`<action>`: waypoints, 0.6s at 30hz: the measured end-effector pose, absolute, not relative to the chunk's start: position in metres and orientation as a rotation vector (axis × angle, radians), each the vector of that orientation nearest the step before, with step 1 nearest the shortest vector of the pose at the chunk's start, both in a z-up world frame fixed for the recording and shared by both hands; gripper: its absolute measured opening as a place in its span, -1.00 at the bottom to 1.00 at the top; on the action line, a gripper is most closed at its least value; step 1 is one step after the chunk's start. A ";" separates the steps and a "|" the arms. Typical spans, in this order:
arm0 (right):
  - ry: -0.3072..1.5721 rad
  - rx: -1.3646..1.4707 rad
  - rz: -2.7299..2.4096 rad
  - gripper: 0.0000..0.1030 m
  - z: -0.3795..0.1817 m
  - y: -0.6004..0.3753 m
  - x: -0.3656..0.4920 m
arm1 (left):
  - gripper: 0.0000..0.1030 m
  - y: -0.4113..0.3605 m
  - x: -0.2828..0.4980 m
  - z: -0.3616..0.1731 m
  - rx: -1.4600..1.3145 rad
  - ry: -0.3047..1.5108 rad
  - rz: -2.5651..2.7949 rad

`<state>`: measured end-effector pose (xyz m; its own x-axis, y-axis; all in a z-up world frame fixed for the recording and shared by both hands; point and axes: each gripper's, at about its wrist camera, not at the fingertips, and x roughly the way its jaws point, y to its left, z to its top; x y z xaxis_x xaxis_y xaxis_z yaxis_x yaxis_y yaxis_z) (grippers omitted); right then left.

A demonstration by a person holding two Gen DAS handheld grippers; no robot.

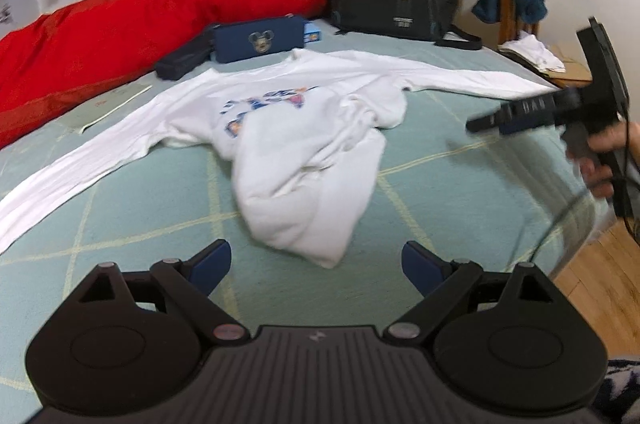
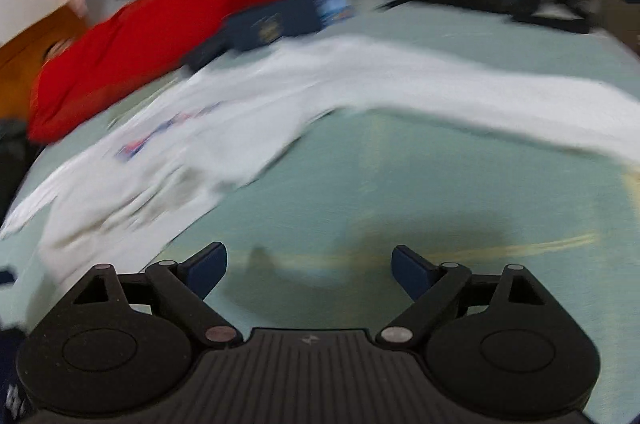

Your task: Fold clothes

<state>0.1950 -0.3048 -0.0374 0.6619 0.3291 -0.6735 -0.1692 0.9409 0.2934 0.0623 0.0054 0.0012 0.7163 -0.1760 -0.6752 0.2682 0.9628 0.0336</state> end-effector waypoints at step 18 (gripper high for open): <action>0.752 -0.386 0.081 -0.77 -0.055 -0.370 0.264 | 0.79 -0.034 0.085 0.004 0.175 0.731 -0.315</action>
<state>0.2640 -0.3696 -0.0554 0.7309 -0.0649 -0.6794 -0.2082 0.9268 -0.3125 0.0852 -0.0345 0.0042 0.7005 -0.2209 -0.6786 0.3419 0.9385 0.0474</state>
